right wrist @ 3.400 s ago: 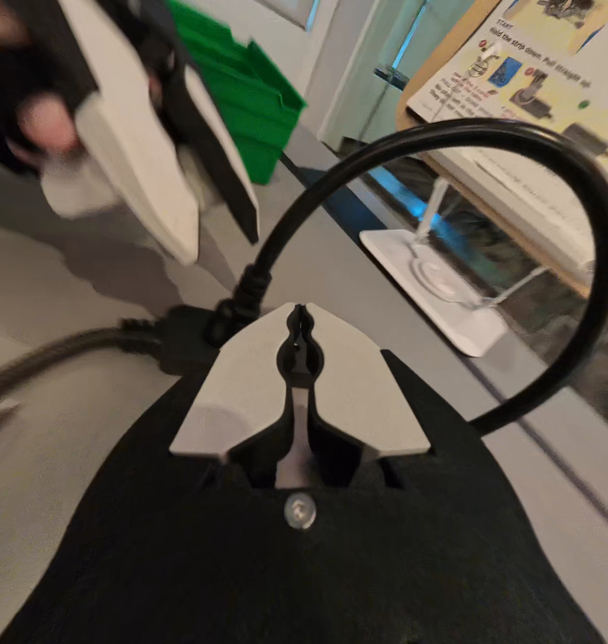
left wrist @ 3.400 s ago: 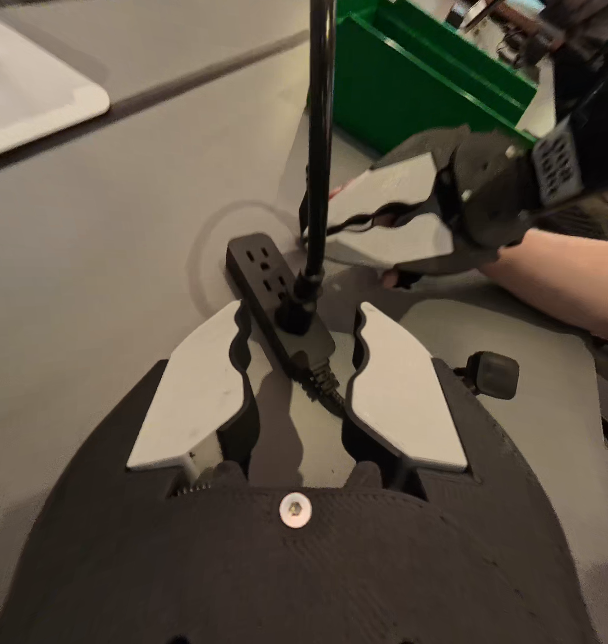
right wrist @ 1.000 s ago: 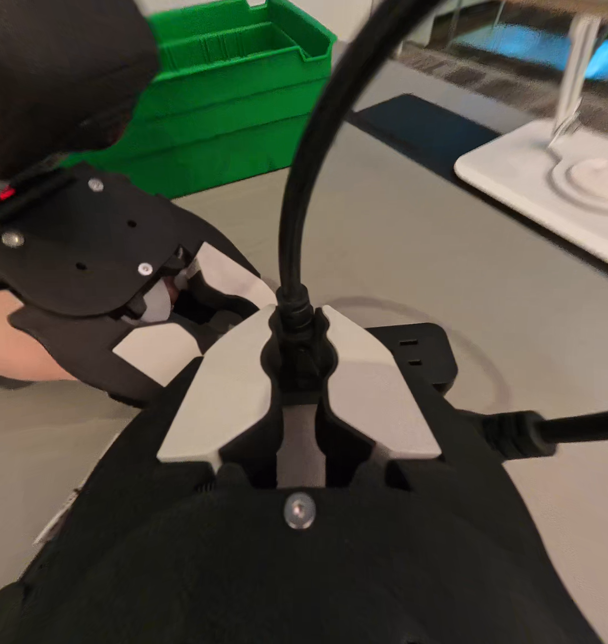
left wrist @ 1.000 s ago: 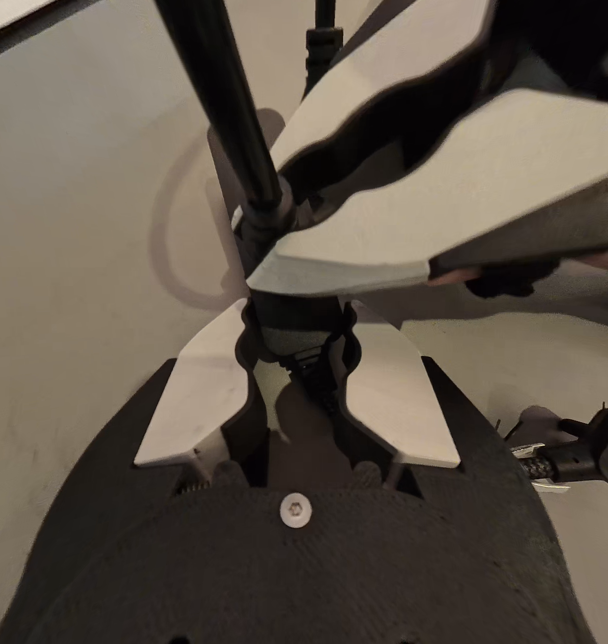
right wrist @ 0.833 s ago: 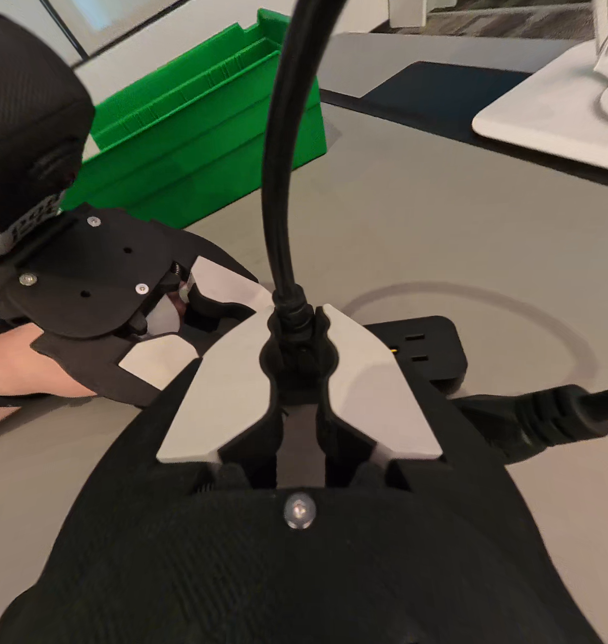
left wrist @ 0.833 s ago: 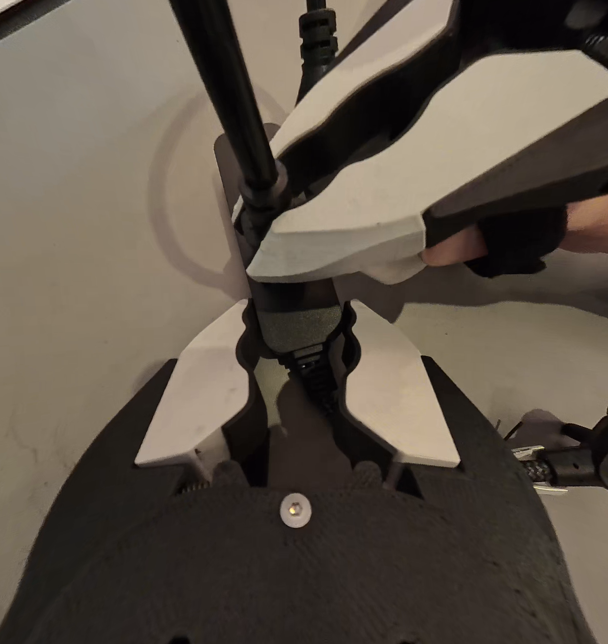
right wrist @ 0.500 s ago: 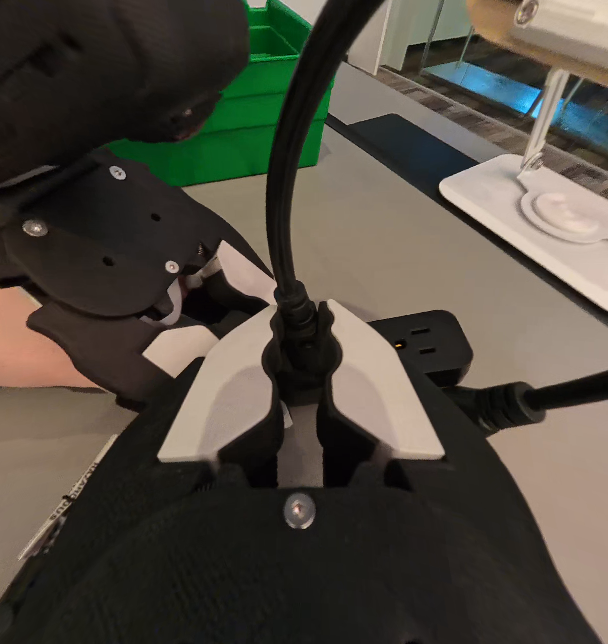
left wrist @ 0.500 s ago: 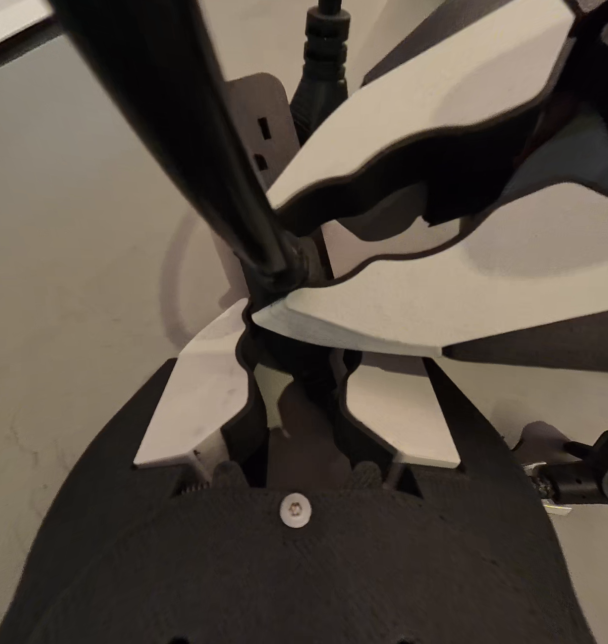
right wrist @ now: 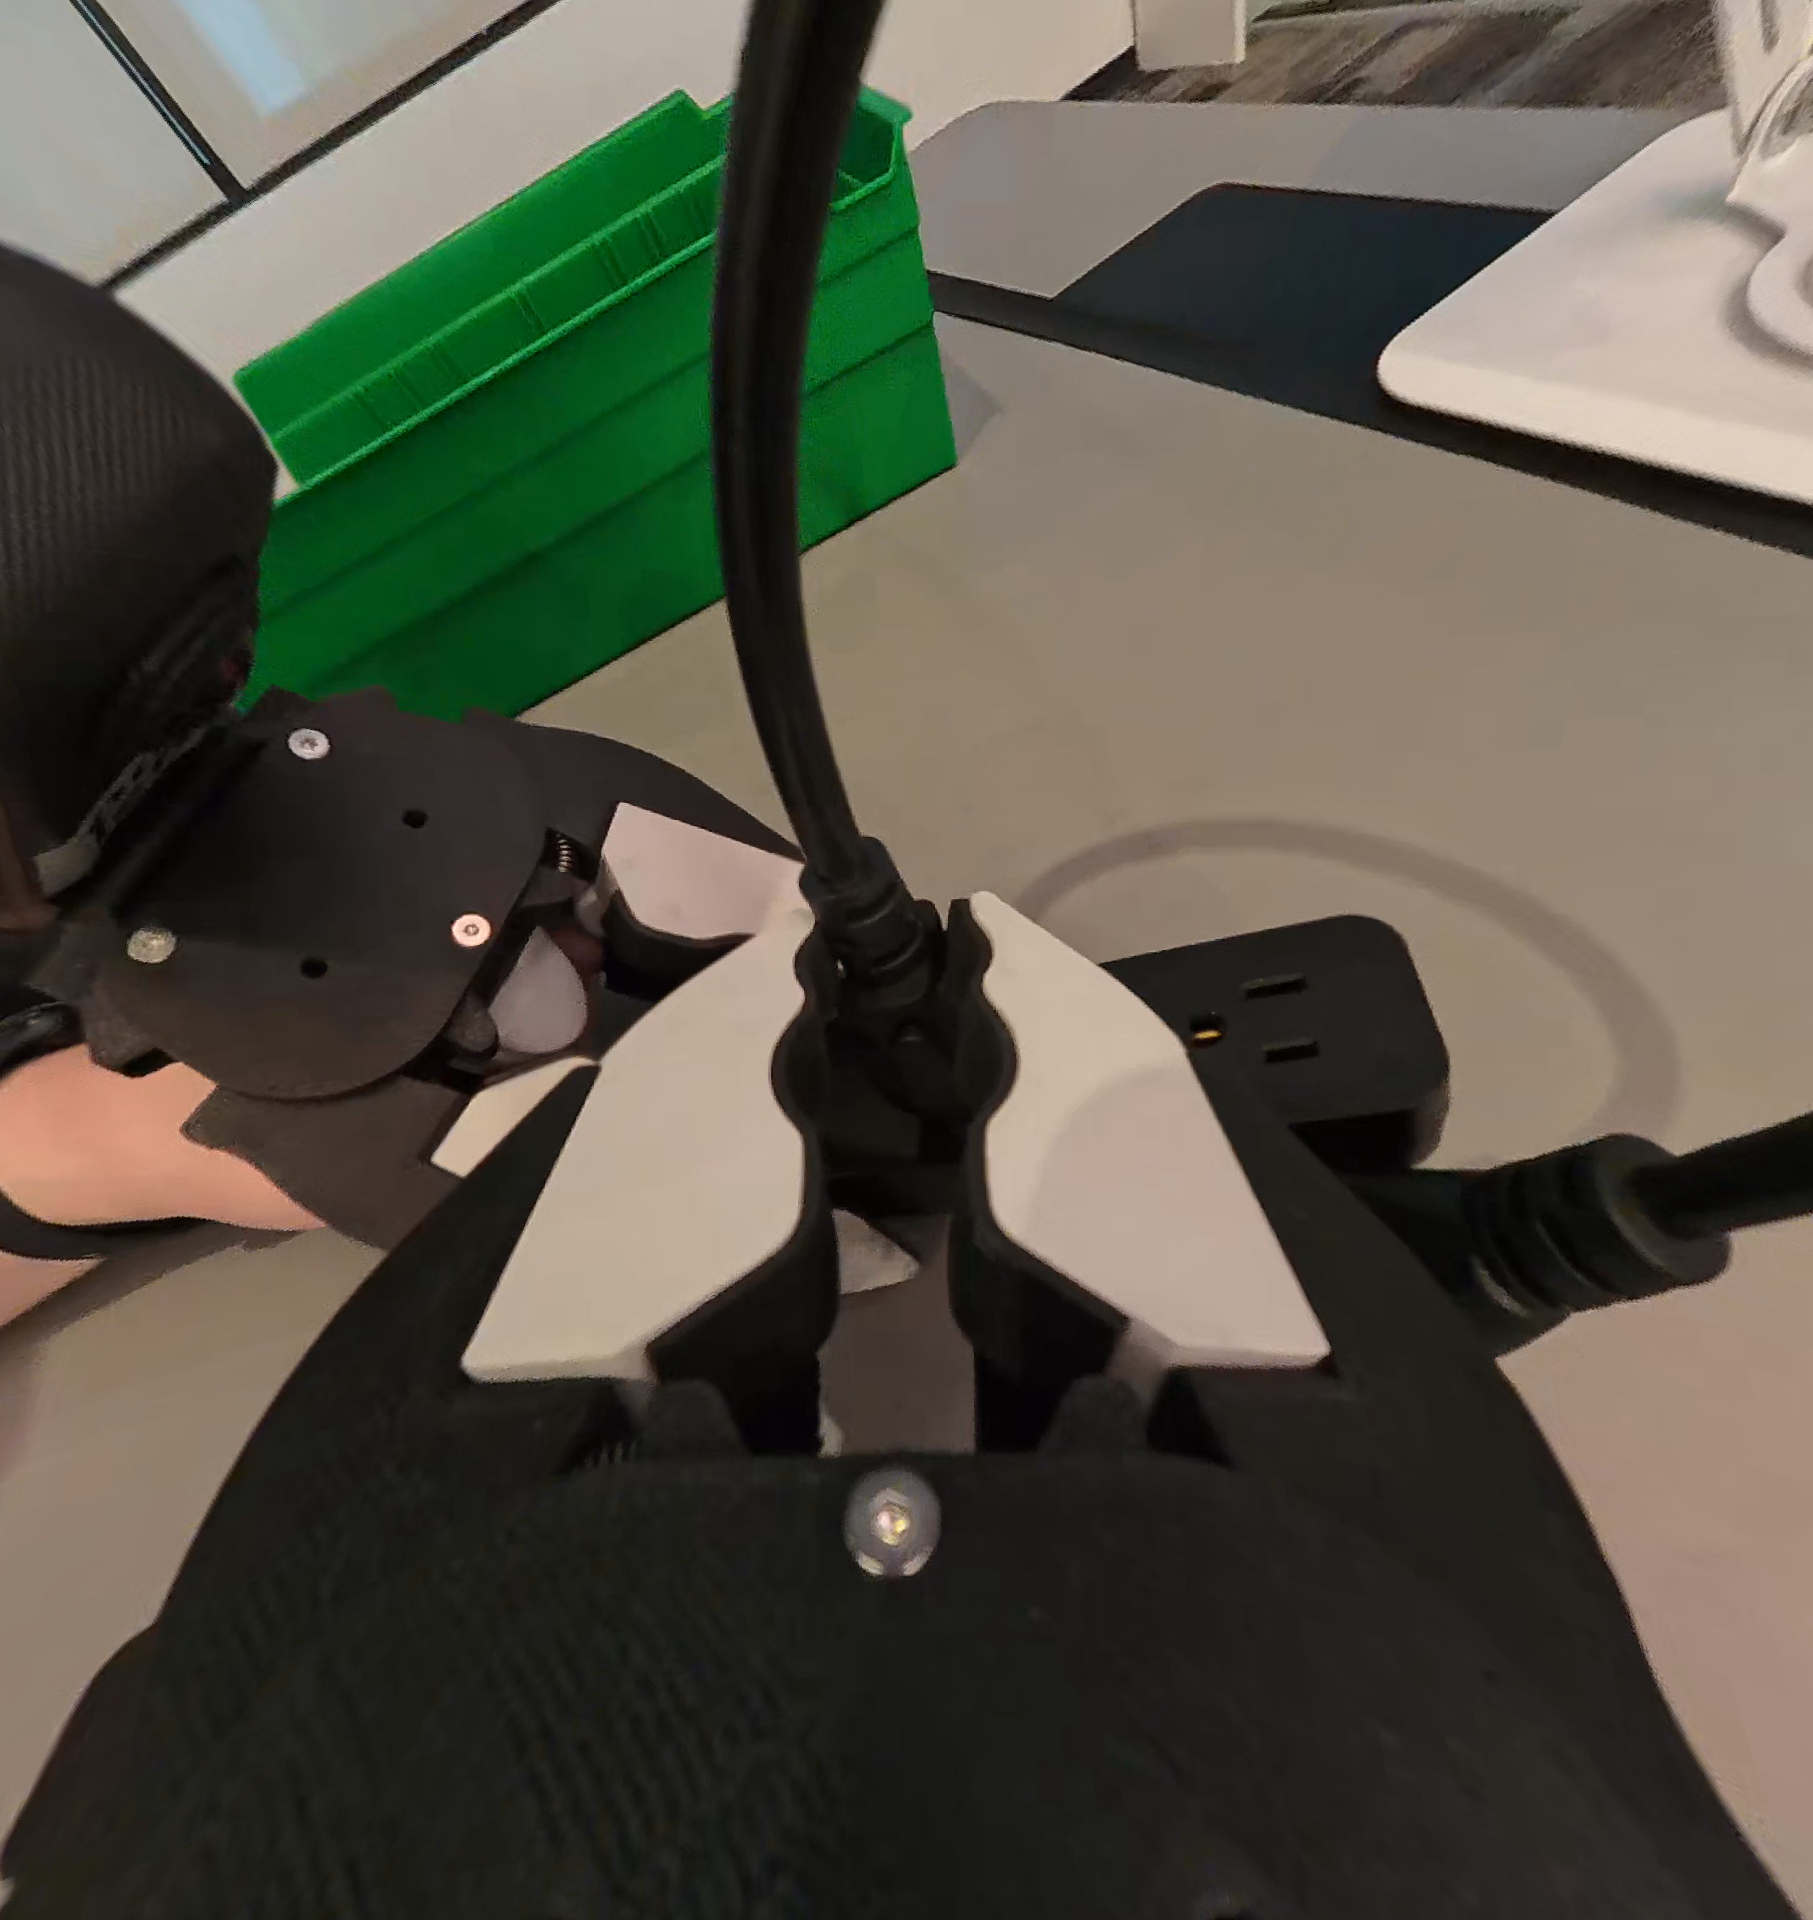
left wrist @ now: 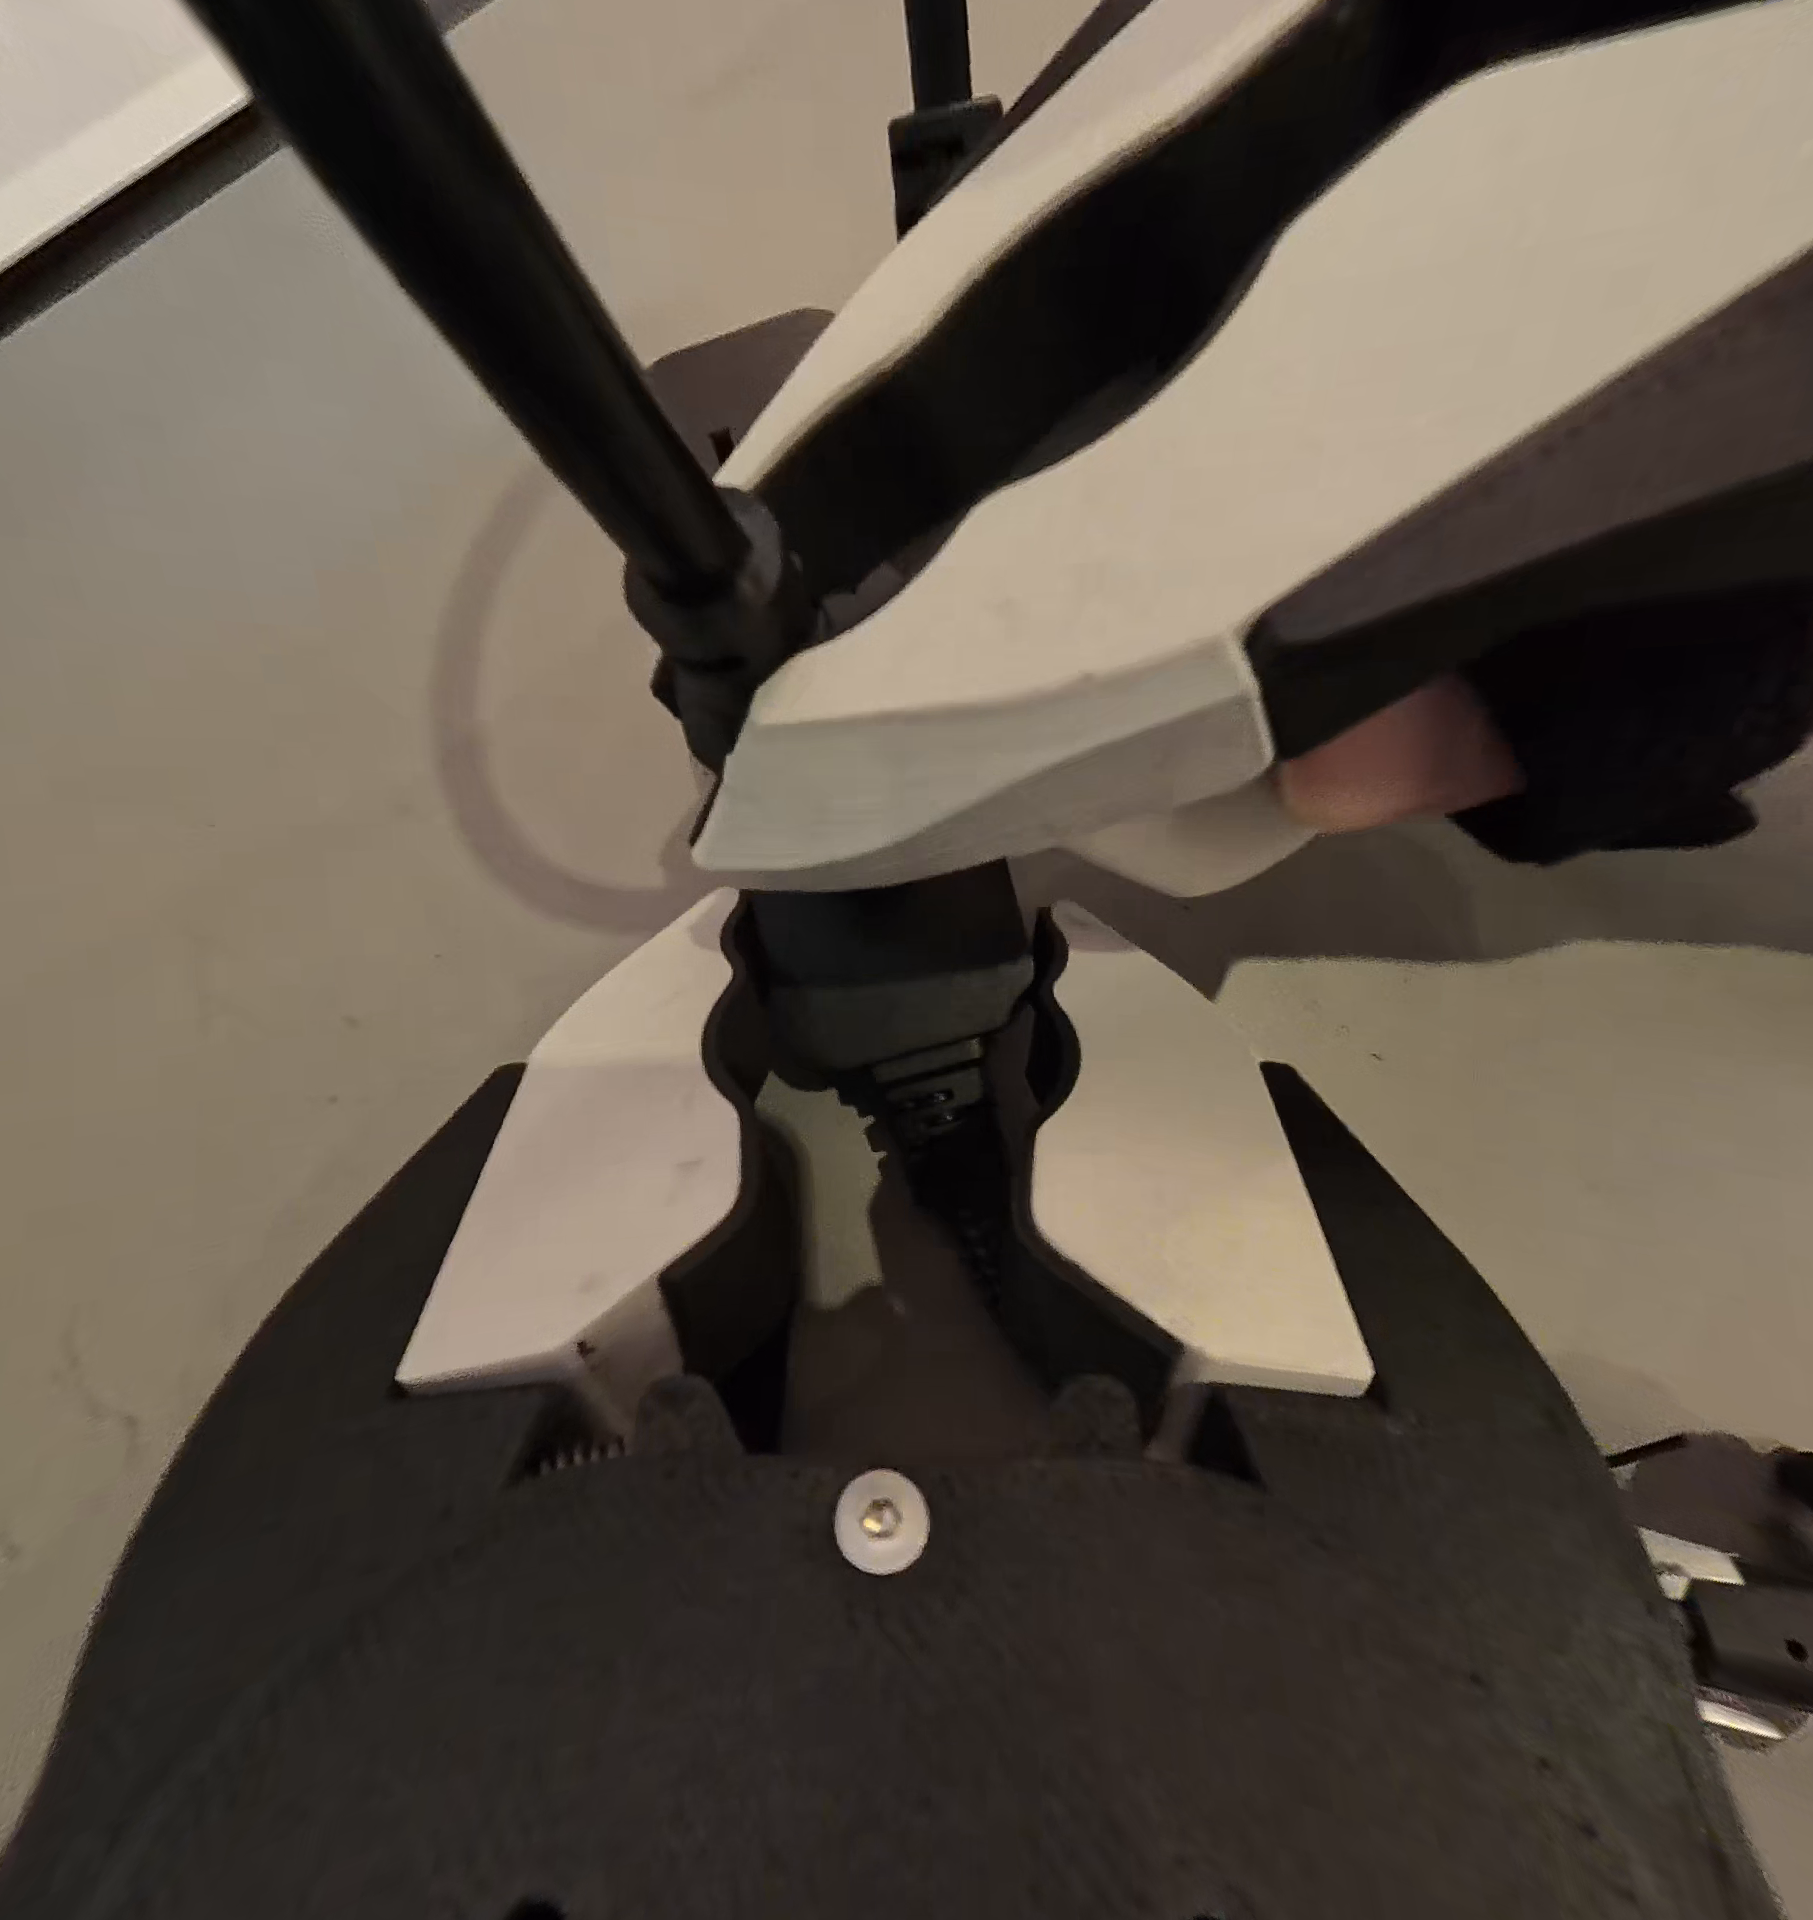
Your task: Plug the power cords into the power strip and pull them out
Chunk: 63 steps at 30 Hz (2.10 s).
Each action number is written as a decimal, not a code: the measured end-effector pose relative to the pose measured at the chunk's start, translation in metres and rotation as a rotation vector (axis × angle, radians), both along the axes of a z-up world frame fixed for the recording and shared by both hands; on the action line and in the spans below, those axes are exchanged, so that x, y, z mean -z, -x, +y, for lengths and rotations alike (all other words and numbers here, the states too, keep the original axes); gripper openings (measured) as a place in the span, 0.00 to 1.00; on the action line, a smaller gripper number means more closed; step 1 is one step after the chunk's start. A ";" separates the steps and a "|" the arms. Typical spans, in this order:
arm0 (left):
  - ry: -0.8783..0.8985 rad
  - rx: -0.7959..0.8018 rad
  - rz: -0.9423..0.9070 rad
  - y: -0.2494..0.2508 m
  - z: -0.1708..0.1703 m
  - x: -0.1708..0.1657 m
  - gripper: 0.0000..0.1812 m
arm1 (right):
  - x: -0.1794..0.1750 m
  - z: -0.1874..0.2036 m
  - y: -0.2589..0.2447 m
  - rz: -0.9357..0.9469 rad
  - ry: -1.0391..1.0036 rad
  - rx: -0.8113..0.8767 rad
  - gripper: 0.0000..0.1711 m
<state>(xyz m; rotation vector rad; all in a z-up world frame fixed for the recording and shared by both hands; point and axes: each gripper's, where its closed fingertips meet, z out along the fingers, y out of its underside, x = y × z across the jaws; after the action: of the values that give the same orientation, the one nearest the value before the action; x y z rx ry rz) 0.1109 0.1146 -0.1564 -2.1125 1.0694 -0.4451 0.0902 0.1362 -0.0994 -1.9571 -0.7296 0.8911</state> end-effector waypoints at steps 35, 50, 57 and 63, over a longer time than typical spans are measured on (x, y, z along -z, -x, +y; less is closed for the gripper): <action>-0.053 0.039 -0.030 -0.006 0.000 -0.008 0.28 | -0.007 -0.003 -0.002 0.238 0.276 -0.041 0.16; -0.031 0.074 -0.103 -0.001 -0.010 -0.015 0.26 | -0.003 -0.011 0.001 0.159 0.144 0.127 0.14; -0.122 0.160 0.040 -0.007 -0.011 -0.006 0.26 | 0.004 -0.017 -0.008 -0.069 0.102 -0.019 0.14; -0.097 0.260 0.010 -0.014 -0.021 -0.005 0.26 | 0.005 -0.029 -0.014 -0.312 -0.096 -0.296 0.15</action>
<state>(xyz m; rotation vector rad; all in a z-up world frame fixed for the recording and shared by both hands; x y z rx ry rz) 0.1247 0.0933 -0.1512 -1.9008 1.3516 -0.4954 0.1042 0.1070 -0.1039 -1.9533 -1.2454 0.7099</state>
